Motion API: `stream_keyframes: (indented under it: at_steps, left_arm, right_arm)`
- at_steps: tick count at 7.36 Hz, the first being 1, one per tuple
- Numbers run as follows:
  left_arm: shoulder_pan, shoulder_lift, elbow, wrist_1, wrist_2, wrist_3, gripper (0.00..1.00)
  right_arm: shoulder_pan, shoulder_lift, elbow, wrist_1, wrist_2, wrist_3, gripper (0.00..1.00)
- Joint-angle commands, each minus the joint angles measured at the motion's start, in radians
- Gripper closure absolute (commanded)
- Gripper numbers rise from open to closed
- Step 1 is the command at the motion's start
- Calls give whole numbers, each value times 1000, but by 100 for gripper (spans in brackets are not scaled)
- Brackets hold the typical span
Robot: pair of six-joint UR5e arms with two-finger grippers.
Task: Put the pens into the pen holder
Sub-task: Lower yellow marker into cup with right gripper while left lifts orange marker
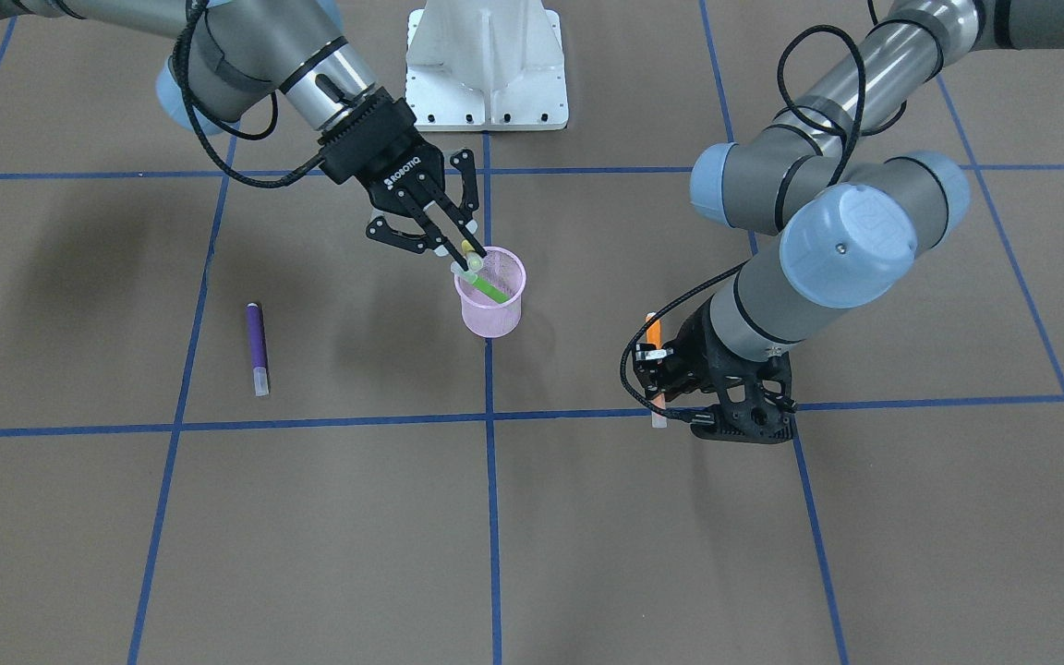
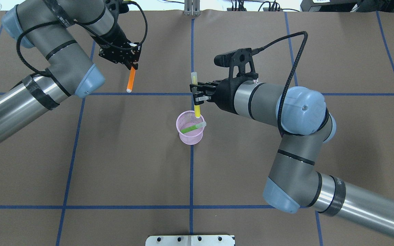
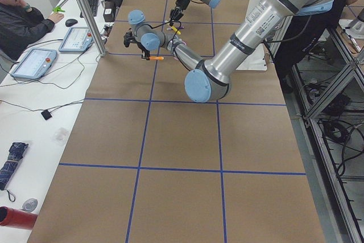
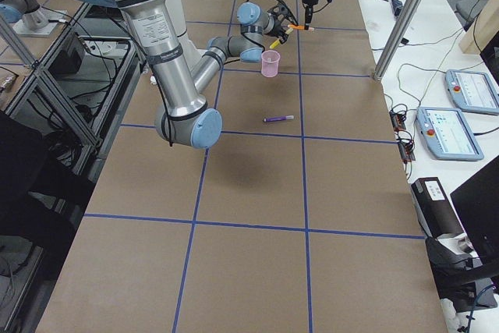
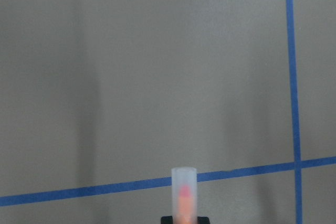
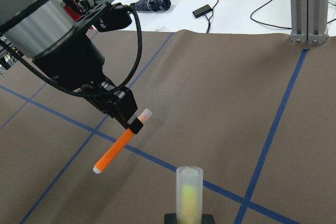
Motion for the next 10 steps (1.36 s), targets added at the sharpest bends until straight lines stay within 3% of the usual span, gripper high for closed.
stream_keyframes:
  at_steps: [1, 3, 7, 8, 9, 10]
  left_arm:
    - [-27, 0, -2, -2, -18, 0, 100]
    - [-35, 0, -2, -2, -32, 2, 100]
    - [-36, 2, -1, -2, -32, 0, 100]
    - [-36, 2, -1, -2, -32, 2, 100]
    - [-36, 2, -1, -2, -32, 2, 100]
    - [-38, 0, -1, -2, -32, 2, 100]
  right_arm:
    - [-64, 52, -84, 6, -121, -5, 100]
    - [-96, 60, -111, 7, -176, -7, 100]
    - [-111, 46, -117, 7, -178, -2, 100]
    - [-111, 44, -121, 7, -179, 4, 42]
    - [-111, 50, -140, 13, -181, 4, 1]
    - [-111, 55, -128, 13, -179, 19, 1]
